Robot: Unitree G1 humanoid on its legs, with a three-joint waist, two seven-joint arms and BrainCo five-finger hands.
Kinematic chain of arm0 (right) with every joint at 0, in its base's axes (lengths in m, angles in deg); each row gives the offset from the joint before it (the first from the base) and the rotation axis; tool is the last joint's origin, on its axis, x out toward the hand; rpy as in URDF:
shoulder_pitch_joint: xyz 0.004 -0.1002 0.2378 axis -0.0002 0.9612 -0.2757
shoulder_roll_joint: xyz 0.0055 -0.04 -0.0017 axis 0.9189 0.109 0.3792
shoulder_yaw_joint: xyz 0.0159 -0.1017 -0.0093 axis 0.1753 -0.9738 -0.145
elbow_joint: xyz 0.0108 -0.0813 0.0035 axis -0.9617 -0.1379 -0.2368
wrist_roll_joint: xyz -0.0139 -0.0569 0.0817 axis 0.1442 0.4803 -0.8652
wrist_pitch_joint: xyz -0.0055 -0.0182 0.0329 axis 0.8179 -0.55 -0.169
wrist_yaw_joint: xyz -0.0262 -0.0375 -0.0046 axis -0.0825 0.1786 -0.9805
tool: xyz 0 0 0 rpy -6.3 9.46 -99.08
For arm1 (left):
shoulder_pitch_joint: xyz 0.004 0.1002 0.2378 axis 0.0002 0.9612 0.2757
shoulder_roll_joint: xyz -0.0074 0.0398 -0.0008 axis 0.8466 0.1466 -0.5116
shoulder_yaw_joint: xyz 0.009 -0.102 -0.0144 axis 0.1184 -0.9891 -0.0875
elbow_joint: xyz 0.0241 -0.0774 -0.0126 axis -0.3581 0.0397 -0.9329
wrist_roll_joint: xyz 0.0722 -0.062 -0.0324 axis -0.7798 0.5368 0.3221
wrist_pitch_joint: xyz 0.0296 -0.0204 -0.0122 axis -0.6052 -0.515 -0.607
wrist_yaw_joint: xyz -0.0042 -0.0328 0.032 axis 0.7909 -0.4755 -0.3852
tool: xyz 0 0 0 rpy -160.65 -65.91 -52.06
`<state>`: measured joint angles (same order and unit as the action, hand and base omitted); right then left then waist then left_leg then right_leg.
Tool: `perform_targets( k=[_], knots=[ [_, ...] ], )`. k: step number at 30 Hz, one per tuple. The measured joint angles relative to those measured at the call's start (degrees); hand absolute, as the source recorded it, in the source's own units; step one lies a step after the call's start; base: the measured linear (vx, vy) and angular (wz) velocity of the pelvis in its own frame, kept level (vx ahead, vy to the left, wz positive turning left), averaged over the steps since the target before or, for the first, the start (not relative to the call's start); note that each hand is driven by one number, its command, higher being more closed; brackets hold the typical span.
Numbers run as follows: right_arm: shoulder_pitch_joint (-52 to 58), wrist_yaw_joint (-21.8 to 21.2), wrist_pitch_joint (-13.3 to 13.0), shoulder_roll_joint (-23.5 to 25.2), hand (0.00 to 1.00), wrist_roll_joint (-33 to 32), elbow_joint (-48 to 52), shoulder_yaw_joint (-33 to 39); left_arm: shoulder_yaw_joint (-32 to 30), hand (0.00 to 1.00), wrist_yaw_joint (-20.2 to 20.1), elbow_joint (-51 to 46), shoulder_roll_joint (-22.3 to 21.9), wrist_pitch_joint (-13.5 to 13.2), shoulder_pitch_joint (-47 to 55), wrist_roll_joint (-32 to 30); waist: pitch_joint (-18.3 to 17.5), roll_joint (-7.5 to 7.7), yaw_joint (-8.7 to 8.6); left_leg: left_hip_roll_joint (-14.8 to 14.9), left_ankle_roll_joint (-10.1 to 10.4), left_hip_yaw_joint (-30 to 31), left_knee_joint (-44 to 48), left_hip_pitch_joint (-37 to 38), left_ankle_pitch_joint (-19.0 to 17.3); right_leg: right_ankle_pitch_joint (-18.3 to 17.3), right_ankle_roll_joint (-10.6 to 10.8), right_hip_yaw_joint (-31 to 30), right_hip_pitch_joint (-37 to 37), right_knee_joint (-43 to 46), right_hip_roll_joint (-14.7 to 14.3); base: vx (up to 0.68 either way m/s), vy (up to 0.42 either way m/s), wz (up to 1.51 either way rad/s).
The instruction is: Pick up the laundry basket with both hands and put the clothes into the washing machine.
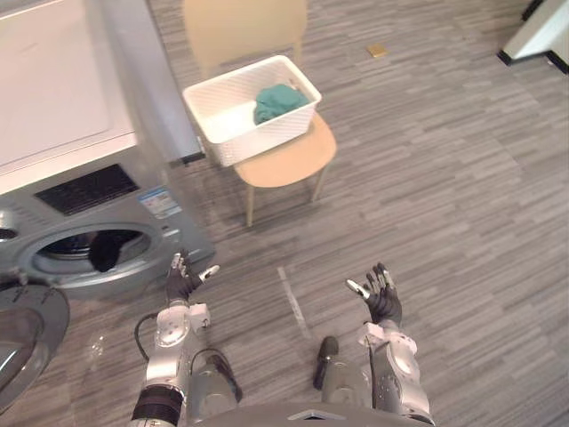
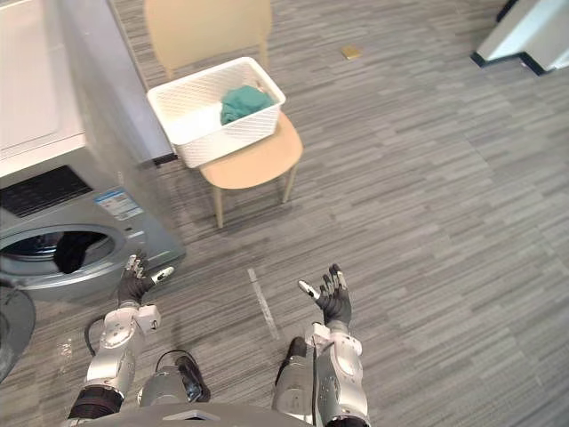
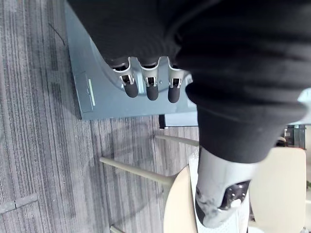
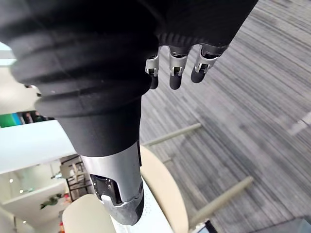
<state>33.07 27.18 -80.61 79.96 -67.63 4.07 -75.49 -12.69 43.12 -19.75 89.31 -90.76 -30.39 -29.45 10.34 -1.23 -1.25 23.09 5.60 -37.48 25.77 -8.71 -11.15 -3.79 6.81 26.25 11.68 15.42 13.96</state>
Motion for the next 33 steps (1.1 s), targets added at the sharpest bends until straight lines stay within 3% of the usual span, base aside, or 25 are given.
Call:
perform_targets(
  k=[2,3,4,5,6,7,8,12,13,14,16,17,18,19,20,21,22,24,25,26,28,30,31,32,33],
  knots=[
    [0.40,-0.27,-0.11,-0.93,0.00,-0.06,-0.18,-1.65,0.07,0.00,-0.22,0.45,-0.68,0.17,1.89,-0.01,0.03,-1.57,0.21,6.31,2.17,-3.29,2.35,4.02,0.80,-2.18,-0.91,-1.45,-1.43,0.14,-5.64,0.13,-0.368,-1.03],
    [1.64,-1.09,-0.12,-1.02,0.00,-0.10,-0.05,-2.04,0.26,0.00,-0.70,0.67,-1.17,0.36,3.57,0.00,0.01,-2.04,-0.49,10.87,1.24,-4.46,6.11,7.06,2.70,-4.47,-2.58,-2.89,-3.65,1.35,-9.14,0.22,-0.426,-1.09],
    [3.08,-1.44,-0.12,-1.32,0.00,-0.12,0.13,-2.81,0.54,0.00,-0.93,1.23,-1.16,0.49,4.61,0.03,-0.14,-1.68,-0.56,15.69,-5.09,-5.06,12.53,8.78,6.56,-6.29,-4.54,-4.62,-6.18,2.28,-12.02,0.24,-0.435,-1.09],
    [3.79,-1.54,-0.13,-1.53,0.00,-0.11,0.42,-3.43,0.64,0.00,-1.02,1.71,-1.30,0.54,5.04,0.05,-0.37,-1.19,-0.23,17.66,-10.50,-3.98,16.34,8.30,10.06,-6.98,-5.61,-6.36,-7.55,2.23,-12.99,0.25,-0.406,-1.20],
    [4.39,-1.58,-0.20,-2.31,0.00,-0.11,1.63,-3.95,2.24,0.00,-1.61,2.57,-1.58,0.67,6.04,0.03,-0.76,-0.59,0.41,17.84,-12.32,2.29,23.29,5.52,10.29,-7.66,-6.65,-9.53,-9.45,1.55,-14.07,0.25,-0.323,-1.14],
    [4.78,-1.57,-0.29,-3.31,0.00,-0.11,2.90,-3.93,3.89,0.00,-2.25,2.52,-1.70,0.71,6.09,0.02,-0.76,-0.52,0.57,14.67,-8.30,9.04,27.84,1.68,6.30,-7.78,-6.93,-11.43,-10.36,0.75,-14.13,0.28,-0.309,-1.30],
    [4.99,-1.97,-0.39,-4.30,0.00,-0.46,3.81,-3.90,5.07,0.00,-2.52,2.27,-2.33,0.69,6.13,0.11,-0.82,-0.67,0.59,8.05,-5.47,15.90,31.10,-3.45,2.29,-8.26,-7.81,-13.53,-11.94,-0.46,-14.29,0.23,-0.200,-0.91],
    [5.46,-2.54,-0.36,-4.49,0.00,-3.14,3.92,-5.82,6.06,0.00,-2.51,2.06,-2.98,0.38,6.43,0.39,-1.64,-1.92,1.14,-0.59,-4.35,11.02,26.03,-9.61,-3.27,-10.94,-9.65,-15.99,-16.07,-2.86,-15.95,0.21,-0.091,-0.43],
    [5.19,-2.66,-0.36,-4.61,0.00,-3.37,3.93,-6.16,6.46,0.00,-2.52,1.77,-3.00,0.36,6.47,0.69,-1.94,-2.23,1.42,-2.07,-4.48,9.37,23.68,-10.57,-3.36,-11.59,-9.63,-16.08,-16.20,-2.74,-15.98,0.28,0.006,-0.07],
    [3.92,-2.75,-0.33,-5.61,0.00,-3.42,4.05,-7.77,7.10,0.00,-2.72,-0.89,-3.38,0.28,7.03,1.35,-2.59,-3.08,2.34,-6.60,-4.25,4.03,15.73,-12.87,-3.17,-13.59,-9.35,-15.98,-16.76,-2.54,-16.07,0.36,0.032,-0.03],
    [2.54,-2.74,-0.27,-6.00,0.00,-3.39,4.22,-8.57,7.03,0.00,-3.22,-2.67,-3.70,0.21,7.29,1.35,-3.45,-3.61,3.44,-9.73,-4.19,2.24,9.34,-13.39,-2.49,-14.94,-8.88,-15.97,-17.05,-2.28,-16.33,0.39,0.059,-0.06],
    [0.15,-2.67,0.12,-5.86,0.00,-3.23,3.91,-11.05,6.52,0.00,-3.45,-3.94,-3.40,0.15,8.28,1.35,-5.06,-2.85,4.92,-13.85,-11.43,2.99,4.19,-11.90,-1.35,-16.77,-6.95,-16.33,-18.76,-0.34,-15.83,0.37,0.047,-0.06],
    [-0.98,-2.71,0.19,-6.01,0.00,-2.89,3.82,-12.67,5.77,0.00,-3.62,-3.90,-3.48,0.16,9.02,1.34,-5.22,-1.96,5.19,-14.71,-14.45,3.29,3.53,-10.75,-1.77,-17.55,-6.34,-15.91,-17.90,3.71,-15.03,0.48,0.045,0.00],
    [-3.64,-3.08,0.22,-6.74,0.00,-1.82,3.55,-16.30,3.82,0.00,-4.18,-4.12,-4.46,0.22,10.33,1.35,-5.63,-0.87,5.63,-15.93,-16.72,3.90,3.08,-8.78,-2.92,-16.70,-3.33,-15.43,-13.11,17.12,-12.16,0.42,0.026,0.10],
    [-4.56,-3.49,0.22,-6.58,0.00,-1.03,3.42,-17.57,3.14,0.00,-4.39,-4.33,-4.59,0.22,10.62,1.35,-5.86,-0.21,5.84,-16.38,-16.37,3.98,3.03,-7.72,-3.50,-14.99,-0.02,-15.74,-10.29,24.83,-10.98,0.60,0.041,0.34],
    [-5.37,-4.07,0.25,-5.43,0.00,0.11,3.46,-18.70,2.49,0.00,-4.43,-4.17,-4.19,0.37,11.42,1.42,-6.16,1.22,5.75,-17.48,-15.74,5.04,3.66,-5.67,-4.66,-9.93,4.50,-16.73,-5.15,39.48,-8.84,0.60,0.010,0.87],
    [-5.78,-4.55,0.80,-4.22,0.00,1.54,3.72,-18.71,2.54,0.00,-4.33,-3.60,-3.68,0.92,11.31,1.45,-6.13,1.67,5.50,-18.79,-15.83,8.52,4.10,-3.50,-5.57,-8.58,5.16,-17.56,-2.41,48.39,-8.13,0.60,-0.023,1.13],
    [-4.13,-4.75,1.29,-2.97,0.00,3.82,4.62,-19.24,3.00,0.00,-4.27,-3.72,-3.39,1.02,11.31,1.31,-6.15,1.49,5.20,-21.07,-14.99,15.38,1.16,0.68,-5.07,-8.79,4.84,-18.89,-0.47,52.79,-7.97,0.41,-0.069,1.53],
    [-3.32,-4.93,1.30,-2.99,0.00,4.48,4.92,-20.03,2.99,0.00,-4.09,-3.92,-3.39,1.02,11.35,1.30,-6.52,1.27,4.72,-22.16,-14.06,18.89,-1.35,2.40,-4.50,-9.60,3.33,-19.22,0.89,51.53,-7.35,0.49,-0.143,2.05],
    [-2.81,-4.92,1.51,-3.05,0.00,5.85,5.88,-21.13,3.02,0.00,-3.90,-4.42,-3.50,0.99,11.15,1.30,-6.98,1.85,4.31,-23.13,-13.46,23.25,-3.30,3.74,-4.14,-11.26,-0.05,-20.48,2.69,47.02,-6.69,0.37,-0.152,1.71],
    [-0.69,-4.93,2.39,-3.18,0.00,7.38,11.08,-21.40,3.05,0.00,-3.51,-5.02,-4.01,0.97,10.80,1.32,-7.00,1.94,4.53,-23.85,-12.45,28.74,-4.13,4.24,-4.35,-13.06,-2.89,-26.00,4.94,35.79,-7.57,0.36,-0.229,1.78],
    [1.10,-4.91,2.40,-3.11,0.00,8.87,15.86,-21.39,3.10,0.00,-3.35,-5.08,-4.15,0.95,11.36,1.30,-7.40,2.25,4.53,-23.95,-10.83,35.83,-3.96,3.88,-5.75,-12.10,-1.53,-33.81,3.94,19.05,-10.01,0.28,-0.278,1.87],
    [1.87,-4.90,2.35,-3.16,0.00,8.97,17.35,-21.36,3.10,0.00,-3.32,-5.09,-4.06,0.94,11.60,1.30,-7.83,3.69,4.25,-24.93,-9.29,40.34,-3.60,3.76,-6.44,-10.21,-1.39,-36.83,2.65,11.42,-10.37,0.28,-0.355,1.56],
    [2.33,-4.81,2.35,-3.12,0.00,9.01,17.95,-21.32,3.18,0.00,-3.33,-5.11,-3.98,0.94,11.64,1.27,-7.89,4.83,4.04,-25.80,-8.30,42.60,-3.05,3.71,-6.99,-8.98,-1.72,-37.31,1.79,8.64,-9.93,0.30,-0.383,1.88],
    [3.11,-4.61,2.34,-3.35,0.00,9.10,18.49,-21.31,3.48,0.00,-3.32,-4.38,-4.51,1.07,11.29,1.26,-7.65,5.30,3.91,-26.32,-6.78,45.84,-1.35,3.68,-8.03,-7.46,0.92,-35.58,0.74,9.50,-9.37,0.31,-0.368,1.62]
  ],
)
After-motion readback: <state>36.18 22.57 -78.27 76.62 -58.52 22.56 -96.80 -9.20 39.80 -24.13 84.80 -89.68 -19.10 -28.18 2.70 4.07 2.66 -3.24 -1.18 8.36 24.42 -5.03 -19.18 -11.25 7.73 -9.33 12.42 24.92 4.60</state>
